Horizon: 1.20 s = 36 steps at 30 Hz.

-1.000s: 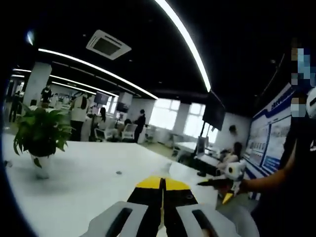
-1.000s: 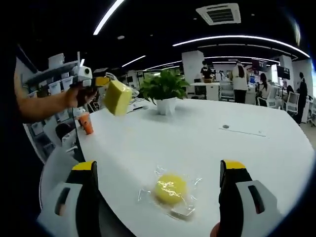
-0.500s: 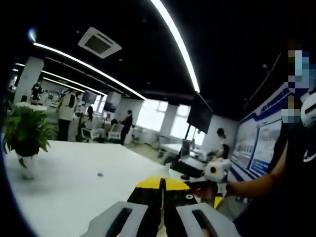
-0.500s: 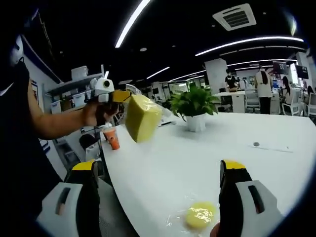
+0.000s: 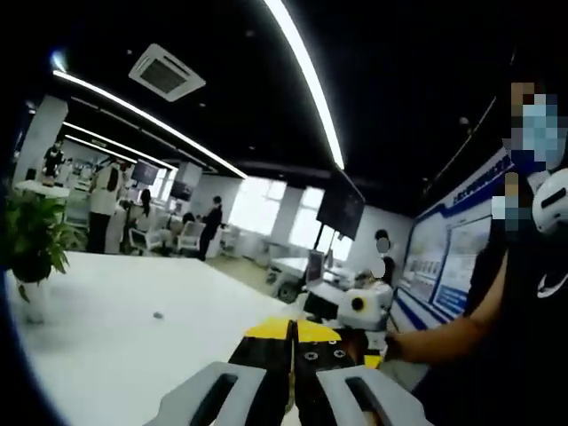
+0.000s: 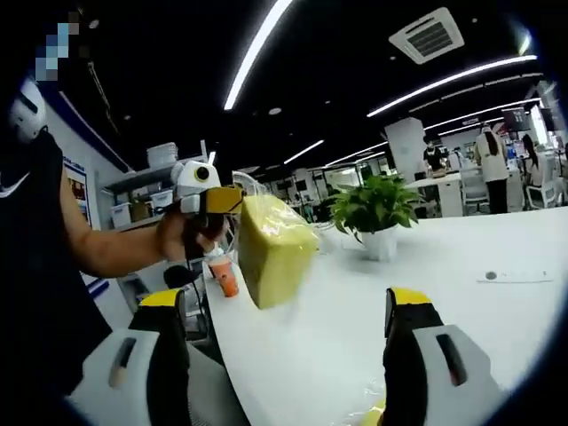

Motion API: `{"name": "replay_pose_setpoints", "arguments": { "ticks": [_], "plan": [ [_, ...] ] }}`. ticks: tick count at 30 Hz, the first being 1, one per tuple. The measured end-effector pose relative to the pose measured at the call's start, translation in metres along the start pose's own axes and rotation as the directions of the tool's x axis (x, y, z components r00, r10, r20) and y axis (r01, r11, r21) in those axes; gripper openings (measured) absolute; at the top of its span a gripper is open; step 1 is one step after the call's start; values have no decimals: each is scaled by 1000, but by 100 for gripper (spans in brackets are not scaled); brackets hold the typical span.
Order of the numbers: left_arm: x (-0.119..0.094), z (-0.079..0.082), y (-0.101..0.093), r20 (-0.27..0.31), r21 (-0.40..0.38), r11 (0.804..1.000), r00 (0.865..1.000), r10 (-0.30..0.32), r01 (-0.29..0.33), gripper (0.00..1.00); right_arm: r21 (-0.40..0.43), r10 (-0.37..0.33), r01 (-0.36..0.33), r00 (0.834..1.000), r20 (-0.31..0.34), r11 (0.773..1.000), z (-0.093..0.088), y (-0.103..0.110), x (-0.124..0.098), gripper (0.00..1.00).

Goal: Compare the silicone blocks by pressing each to a similar depth, holding the contact briefly, and releasing to observe deformation and rebound differences across the visible hardness samples.

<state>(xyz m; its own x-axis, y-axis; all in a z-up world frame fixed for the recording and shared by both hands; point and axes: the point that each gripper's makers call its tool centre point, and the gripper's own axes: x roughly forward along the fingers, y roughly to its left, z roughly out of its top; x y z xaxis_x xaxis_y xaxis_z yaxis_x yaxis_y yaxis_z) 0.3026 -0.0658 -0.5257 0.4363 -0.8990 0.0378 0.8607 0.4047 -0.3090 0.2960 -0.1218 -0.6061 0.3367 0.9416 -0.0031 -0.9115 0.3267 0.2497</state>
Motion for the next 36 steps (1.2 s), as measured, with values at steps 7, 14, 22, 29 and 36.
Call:
{"name": "replay_pose_setpoints", "arguments": {
  "ticks": [7, 14, 22, 29, 36],
  "plan": [
    [5, 4, -10, 20, -26, 999, 999, -39, 39, 0, 23, 46, -47, 999, 22, 999, 7, 7, 15, 73],
    [8, 10, -16, 43, -48, 997, 997, -64, 67, 0, 7, 93, -94, 994, 63, 996, 17, 12, 25, 54],
    [12, 12, -17, 46, -48, 995, 996, -80, 82, 0, 22, 109, -111, 989, 97, 994, 24, 9, 35, 48],
    [14, 15, -16, 54, -47, 995, 995, -88, 91, 0, 23, 101, -104, 990, 103, 994, 24, 7, 37, 43],
    [12, 18, -14, 66, -53, 995, 994, -85, 88, 0, 33, 137, -143, 982, 126, 989, 31, 13, 38, 30]
  ]
}}
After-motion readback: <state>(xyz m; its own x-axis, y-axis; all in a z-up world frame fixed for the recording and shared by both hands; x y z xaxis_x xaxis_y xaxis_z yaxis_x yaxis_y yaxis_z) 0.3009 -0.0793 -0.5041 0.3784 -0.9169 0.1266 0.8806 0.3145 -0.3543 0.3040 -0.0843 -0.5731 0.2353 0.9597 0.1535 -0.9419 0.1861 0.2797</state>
